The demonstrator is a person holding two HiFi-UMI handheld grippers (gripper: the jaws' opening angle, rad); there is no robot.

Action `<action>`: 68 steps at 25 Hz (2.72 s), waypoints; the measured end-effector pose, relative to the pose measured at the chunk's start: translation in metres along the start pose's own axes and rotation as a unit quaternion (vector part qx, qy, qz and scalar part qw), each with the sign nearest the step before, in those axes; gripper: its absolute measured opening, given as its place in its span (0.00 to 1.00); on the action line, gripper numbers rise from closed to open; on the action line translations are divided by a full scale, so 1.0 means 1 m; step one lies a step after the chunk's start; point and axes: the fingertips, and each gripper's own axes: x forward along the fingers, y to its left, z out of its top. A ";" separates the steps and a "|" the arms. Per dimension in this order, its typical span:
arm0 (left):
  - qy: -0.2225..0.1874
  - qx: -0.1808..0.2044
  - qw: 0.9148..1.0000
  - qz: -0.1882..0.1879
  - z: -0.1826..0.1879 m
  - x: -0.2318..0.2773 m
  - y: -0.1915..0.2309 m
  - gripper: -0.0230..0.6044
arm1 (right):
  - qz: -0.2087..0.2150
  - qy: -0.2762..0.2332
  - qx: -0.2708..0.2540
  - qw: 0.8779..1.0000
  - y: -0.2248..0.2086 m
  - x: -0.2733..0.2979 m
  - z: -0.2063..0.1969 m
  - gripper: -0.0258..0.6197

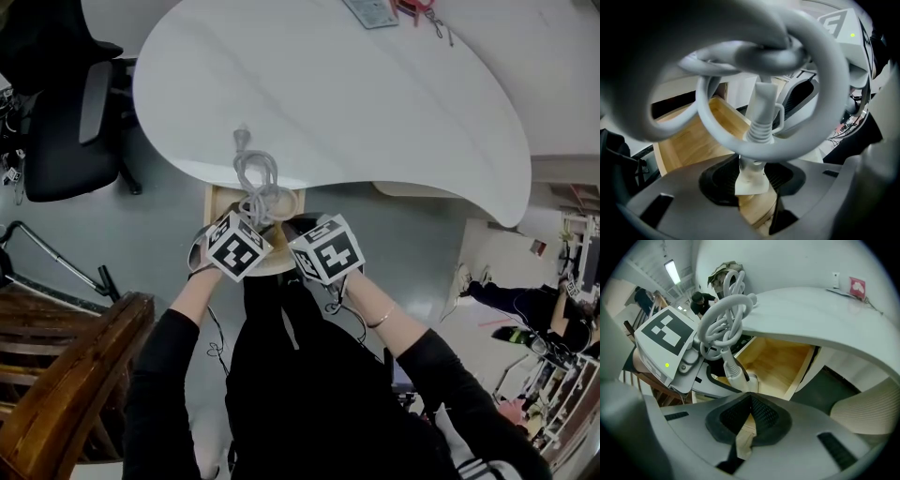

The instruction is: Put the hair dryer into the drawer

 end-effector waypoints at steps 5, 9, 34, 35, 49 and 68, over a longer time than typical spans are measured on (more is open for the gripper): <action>0.000 0.000 1.000 0.000 0.000 0.001 0.001 0.32 | 0.001 0.014 -0.005 1.000 0.001 0.006 -0.006 0.04; 0.001 0.000 1.000 0.003 0.001 0.000 0.001 0.32 | 0.002 0.016 -0.005 1.000 0.003 0.007 -0.008 0.05; 0.007 -0.001 1.000 0.013 -0.006 -0.014 -0.005 0.41 | -0.011 0.012 -0.027 1.000 -0.001 -0.003 -0.014 0.04; 0.002 -0.002 1.000 0.018 -0.005 -0.019 -0.004 0.41 | -0.011 0.010 -0.028 0.999 0.000 -0.004 -0.014 0.04; -0.106 -0.070 0.988 0.084 0.015 -0.088 -0.012 0.12 | -0.006 -0.052 -0.044 0.998 0.007 -0.048 0.002 0.04; -0.261 -0.219 0.931 0.129 0.027 -0.158 -0.053 0.05 | 0.043 -0.174 -0.071 0.981 0.027 -0.129 0.018 0.04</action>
